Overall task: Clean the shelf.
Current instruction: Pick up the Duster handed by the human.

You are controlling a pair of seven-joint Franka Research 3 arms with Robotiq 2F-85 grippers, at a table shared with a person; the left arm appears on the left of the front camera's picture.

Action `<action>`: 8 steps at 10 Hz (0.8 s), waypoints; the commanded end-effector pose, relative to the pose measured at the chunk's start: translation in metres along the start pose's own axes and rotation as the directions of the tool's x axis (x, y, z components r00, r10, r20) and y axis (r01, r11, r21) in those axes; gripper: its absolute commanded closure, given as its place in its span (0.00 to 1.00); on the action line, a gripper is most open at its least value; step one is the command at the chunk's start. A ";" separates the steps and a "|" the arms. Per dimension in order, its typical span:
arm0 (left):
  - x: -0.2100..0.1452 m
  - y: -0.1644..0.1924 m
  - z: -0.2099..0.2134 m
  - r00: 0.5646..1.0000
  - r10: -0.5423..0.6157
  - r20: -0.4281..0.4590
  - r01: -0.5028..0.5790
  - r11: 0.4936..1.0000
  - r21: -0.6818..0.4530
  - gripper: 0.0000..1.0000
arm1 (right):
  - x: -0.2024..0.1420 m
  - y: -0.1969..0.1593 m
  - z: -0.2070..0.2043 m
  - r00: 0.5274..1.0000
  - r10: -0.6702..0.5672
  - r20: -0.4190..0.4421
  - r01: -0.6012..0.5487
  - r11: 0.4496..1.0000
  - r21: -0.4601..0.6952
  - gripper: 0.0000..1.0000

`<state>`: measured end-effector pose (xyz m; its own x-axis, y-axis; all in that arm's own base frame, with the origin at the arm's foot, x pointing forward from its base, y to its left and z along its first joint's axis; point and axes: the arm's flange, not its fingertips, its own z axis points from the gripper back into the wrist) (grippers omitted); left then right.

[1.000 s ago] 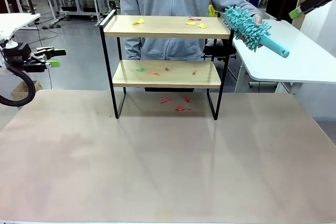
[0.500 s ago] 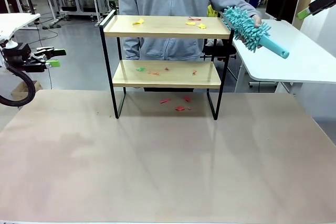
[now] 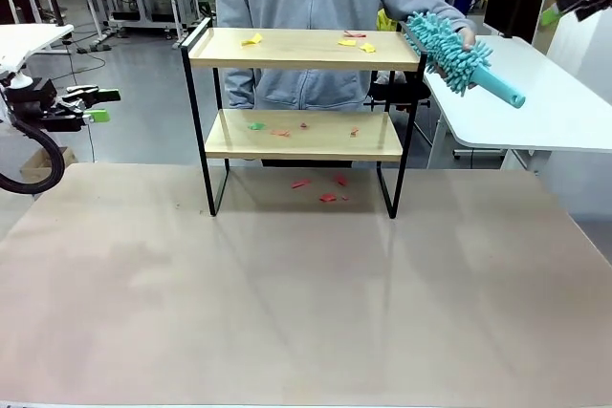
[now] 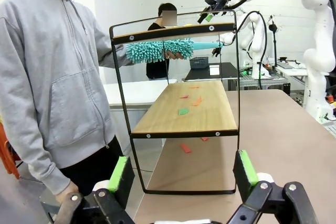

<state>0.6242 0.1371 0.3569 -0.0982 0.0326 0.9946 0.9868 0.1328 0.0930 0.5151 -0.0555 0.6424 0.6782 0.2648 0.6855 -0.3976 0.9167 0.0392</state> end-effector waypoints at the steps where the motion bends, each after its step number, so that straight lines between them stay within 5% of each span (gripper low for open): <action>1: 0.002 -0.001 0.000 1.000 -0.005 0.003 0.005 1.000 -0.003 0.00 | -0.020 0.039 -0.007 0.997 -0.067 -0.029 0.066 0.997 -0.035 0.00; 8: 0.002 -0.001 0.000 1.000 -0.005 0.003 0.005 1.000 -0.003 0.00 | -0.041 0.082 -0.059 0.996 -0.069 -0.050 0.065 0.995 -0.078 0.00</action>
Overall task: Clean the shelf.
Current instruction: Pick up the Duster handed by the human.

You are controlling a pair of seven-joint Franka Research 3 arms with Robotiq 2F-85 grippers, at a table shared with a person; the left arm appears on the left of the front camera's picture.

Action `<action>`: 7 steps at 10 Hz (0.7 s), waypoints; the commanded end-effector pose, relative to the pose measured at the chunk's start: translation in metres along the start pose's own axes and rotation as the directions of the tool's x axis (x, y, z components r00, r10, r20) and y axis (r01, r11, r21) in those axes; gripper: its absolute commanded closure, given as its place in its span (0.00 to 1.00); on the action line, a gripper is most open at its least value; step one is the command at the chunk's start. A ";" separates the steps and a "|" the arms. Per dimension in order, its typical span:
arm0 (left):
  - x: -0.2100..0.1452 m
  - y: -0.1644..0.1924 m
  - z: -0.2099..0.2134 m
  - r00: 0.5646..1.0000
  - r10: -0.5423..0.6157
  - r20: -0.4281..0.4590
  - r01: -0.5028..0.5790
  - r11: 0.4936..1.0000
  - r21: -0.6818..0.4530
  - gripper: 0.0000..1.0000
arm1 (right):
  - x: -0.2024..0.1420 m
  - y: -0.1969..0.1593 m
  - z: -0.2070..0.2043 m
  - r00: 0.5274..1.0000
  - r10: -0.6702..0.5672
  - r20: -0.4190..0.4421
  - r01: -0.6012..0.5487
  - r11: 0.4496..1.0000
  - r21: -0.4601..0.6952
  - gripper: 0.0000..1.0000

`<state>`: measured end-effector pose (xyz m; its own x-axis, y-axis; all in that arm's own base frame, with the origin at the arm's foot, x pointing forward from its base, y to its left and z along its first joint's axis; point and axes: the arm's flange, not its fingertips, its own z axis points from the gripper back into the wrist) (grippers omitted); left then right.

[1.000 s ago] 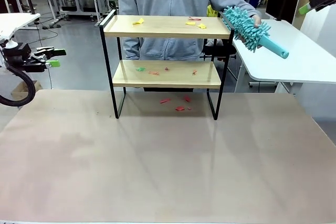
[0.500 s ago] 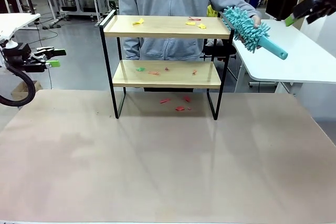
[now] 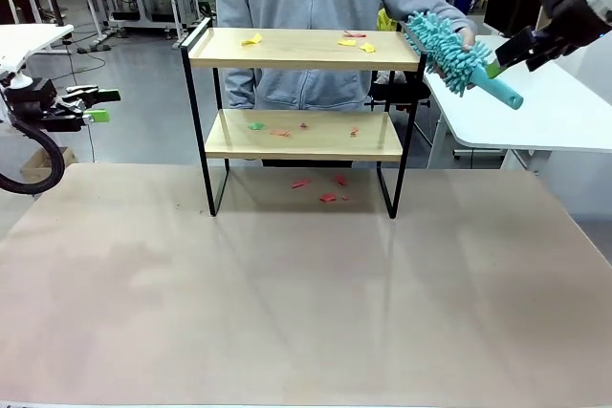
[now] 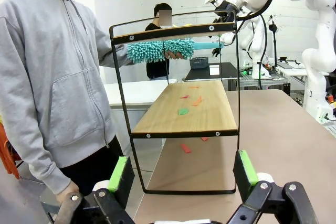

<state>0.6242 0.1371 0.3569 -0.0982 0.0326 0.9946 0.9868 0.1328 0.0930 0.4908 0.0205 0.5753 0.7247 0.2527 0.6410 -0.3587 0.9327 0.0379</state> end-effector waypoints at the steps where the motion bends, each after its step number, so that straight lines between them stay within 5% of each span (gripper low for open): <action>1: 0.002 -0.001 0.000 1.000 -0.005 0.003 0.005 1.000 -0.003 0.00 | 0.003 0.004 0.002 0.999 -0.029 -0.031 0.028 0.999 -0.034 0.00; 7: 0.002 -0.001 0.000 1.000 -0.005 0.003 0.005 1.000 -0.003 0.00 | -0.003 0.012 -0.031 0.998 -0.009 -0.067 0.009 1.000 -0.009 0.00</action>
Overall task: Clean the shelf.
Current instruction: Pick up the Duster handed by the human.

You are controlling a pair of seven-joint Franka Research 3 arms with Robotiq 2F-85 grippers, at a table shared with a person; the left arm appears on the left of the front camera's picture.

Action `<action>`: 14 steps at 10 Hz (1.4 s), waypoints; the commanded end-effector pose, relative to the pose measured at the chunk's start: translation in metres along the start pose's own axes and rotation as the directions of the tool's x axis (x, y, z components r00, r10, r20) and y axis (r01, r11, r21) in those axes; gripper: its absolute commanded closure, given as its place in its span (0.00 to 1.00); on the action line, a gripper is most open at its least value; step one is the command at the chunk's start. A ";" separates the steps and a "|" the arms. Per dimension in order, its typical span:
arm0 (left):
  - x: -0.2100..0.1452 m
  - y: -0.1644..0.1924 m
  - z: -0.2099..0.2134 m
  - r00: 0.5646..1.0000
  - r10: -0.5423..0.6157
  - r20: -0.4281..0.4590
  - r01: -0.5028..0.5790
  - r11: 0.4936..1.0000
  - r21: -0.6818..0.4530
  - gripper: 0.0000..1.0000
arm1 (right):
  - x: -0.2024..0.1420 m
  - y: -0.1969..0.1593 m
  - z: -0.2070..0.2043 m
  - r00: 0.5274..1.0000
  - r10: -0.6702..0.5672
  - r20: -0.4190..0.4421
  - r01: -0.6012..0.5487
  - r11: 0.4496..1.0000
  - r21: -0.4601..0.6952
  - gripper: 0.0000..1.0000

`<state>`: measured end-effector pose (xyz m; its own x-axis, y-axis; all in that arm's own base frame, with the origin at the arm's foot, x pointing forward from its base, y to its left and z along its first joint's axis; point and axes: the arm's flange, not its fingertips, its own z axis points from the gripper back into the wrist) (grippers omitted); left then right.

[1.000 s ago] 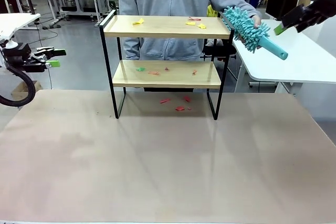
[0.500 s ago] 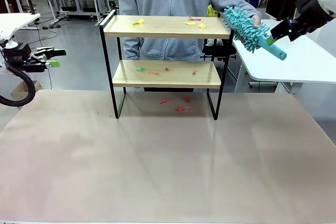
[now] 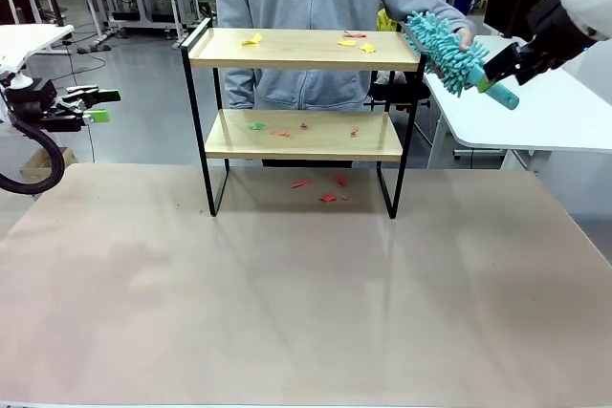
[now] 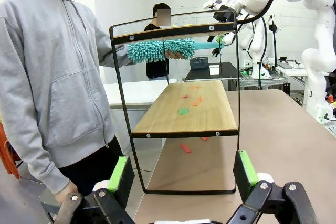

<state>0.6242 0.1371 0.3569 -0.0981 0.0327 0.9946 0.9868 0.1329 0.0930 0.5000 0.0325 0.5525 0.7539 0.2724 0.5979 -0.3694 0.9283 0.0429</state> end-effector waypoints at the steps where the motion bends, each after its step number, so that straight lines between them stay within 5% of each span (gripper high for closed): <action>1: 0.002 -0.001 0.000 1.000 -0.005 0.003 0.005 1.000 -0.003 0.00 | 0.002 0.005 -0.008 1.000 -0.030 -0.006 0.030 0.999 -0.029 0.00; 2: 0.002 -0.001 0.000 1.000 -0.005 0.003 0.005 1.000 -0.003 0.00 | 0.002 0.006 -0.010 0.999 -0.043 0.007 0.044 0.998 -0.048 0.00; 3: 0.002 -0.001 0.000 1.000 -0.005 0.003 0.005 1.000 -0.003 0.00 | 0.003 0.005 -0.009 0.998 -0.051 0.025 0.053 0.997 -0.063 0.17; 4: 0.002 -0.001 0.000 1.000 -0.005 0.003 0.005 1.000 -0.003 0.00 | 0.003 0.005 -0.009 0.998 -0.055 0.023 0.057 0.996 -0.065 0.60; 6: 0.002 -0.001 0.000 1.000 -0.005 0.003 0.005 1.000 -0.003 0.00 | 0.003 0.004 -0.006 0.998 -0.062 0.018 0.063 0.995 -0.071 1.00; 14: 0.002 -0.001 0.000 1.000 -0.005 0.003 0.005 1.000 -0.003 0.00 | 0.002 0.001 0.005 0.994 -0.106 -0.019 0.102 0.986 -0.131 1.00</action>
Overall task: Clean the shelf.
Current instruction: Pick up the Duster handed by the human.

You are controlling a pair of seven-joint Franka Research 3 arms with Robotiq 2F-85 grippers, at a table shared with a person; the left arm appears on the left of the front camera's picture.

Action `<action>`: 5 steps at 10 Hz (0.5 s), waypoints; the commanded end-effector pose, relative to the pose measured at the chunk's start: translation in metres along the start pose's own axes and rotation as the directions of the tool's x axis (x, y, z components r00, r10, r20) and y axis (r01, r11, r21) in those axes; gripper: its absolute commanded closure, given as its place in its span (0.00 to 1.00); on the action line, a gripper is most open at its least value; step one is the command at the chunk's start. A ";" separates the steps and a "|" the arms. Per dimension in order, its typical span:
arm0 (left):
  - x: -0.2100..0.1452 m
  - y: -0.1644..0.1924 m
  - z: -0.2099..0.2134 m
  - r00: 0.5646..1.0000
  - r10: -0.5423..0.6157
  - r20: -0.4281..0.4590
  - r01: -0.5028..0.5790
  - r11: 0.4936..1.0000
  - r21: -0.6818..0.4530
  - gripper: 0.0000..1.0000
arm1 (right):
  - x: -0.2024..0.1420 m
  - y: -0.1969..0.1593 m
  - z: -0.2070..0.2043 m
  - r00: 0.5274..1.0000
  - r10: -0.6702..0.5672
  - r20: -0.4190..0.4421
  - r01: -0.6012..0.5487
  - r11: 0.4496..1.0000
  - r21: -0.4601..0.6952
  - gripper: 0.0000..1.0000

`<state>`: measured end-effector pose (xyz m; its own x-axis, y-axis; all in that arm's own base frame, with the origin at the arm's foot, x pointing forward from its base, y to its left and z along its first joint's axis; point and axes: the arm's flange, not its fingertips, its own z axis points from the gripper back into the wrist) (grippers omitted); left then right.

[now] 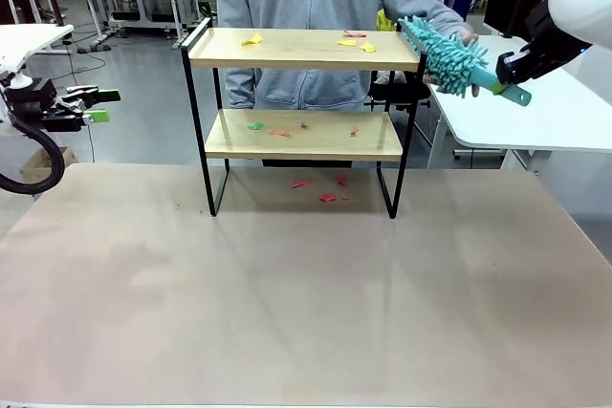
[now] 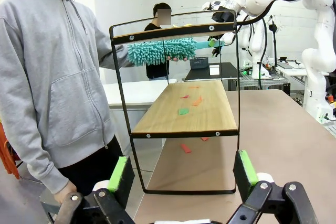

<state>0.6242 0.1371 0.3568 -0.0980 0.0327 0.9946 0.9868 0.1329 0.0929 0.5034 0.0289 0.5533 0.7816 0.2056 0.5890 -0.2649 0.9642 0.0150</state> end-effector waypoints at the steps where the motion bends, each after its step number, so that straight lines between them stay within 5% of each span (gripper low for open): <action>1: 0.002 -0.001 0.000 1.000 -0.005 0.003 0.005 1.000 -0.003 0.00 | 0.000 0.005 0.007 0.998 -0.059 -0.023 0.058 0.995 -0.076 1.00; 3: 0.002 -0.001 0.000 1.000 -0.005 0.003 0.005 1.000 -0.003 0.00 | 0.002 0.003 0.009 0.997 -0.074 0.018 0.076 0.989 -0.124 1.00; 5: 0.002 -0.001 0.000 1.000 -0.005 0.003 0.005 1.000 -0.003 0.00 | -0.001 -0.002 0.001 0.999 -0.038 -0.016 0.037 0.998 -0.045 1.00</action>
<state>0.6242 0.1371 0.3568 -0.0980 0.0327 0.9946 0.9868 0.1328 0.0929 0.5033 0.0257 0.5533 0.8050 0.1590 0.5715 -0.1881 0.9821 -0.0083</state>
